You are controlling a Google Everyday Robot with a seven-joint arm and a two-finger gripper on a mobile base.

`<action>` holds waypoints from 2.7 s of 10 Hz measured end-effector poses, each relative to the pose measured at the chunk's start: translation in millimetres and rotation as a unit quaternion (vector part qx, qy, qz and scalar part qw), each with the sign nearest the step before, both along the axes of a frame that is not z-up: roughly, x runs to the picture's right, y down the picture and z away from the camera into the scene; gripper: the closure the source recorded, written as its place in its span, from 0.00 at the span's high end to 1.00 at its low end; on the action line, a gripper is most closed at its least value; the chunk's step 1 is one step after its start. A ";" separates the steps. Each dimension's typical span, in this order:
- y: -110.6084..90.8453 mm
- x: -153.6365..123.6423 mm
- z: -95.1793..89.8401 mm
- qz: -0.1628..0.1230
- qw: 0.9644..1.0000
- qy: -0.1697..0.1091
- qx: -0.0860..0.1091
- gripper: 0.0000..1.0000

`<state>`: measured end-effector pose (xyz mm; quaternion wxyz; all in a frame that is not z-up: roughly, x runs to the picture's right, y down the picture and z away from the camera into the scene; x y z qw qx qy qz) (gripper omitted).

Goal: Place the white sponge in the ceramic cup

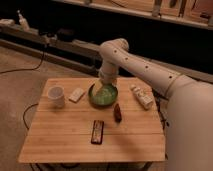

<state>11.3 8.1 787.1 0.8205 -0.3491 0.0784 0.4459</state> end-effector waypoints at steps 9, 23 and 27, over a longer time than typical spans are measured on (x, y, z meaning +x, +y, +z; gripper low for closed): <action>-66.0 -39.4 24.7 -0.264 0.943 -0.145 0.142 0.80; -53.1 -150.4 71.8 -0.396 0.828 -0.370 0.145 0.80; -54.3 -176.0 109.5 -0.428 0.798 -0.404 0.131 0.80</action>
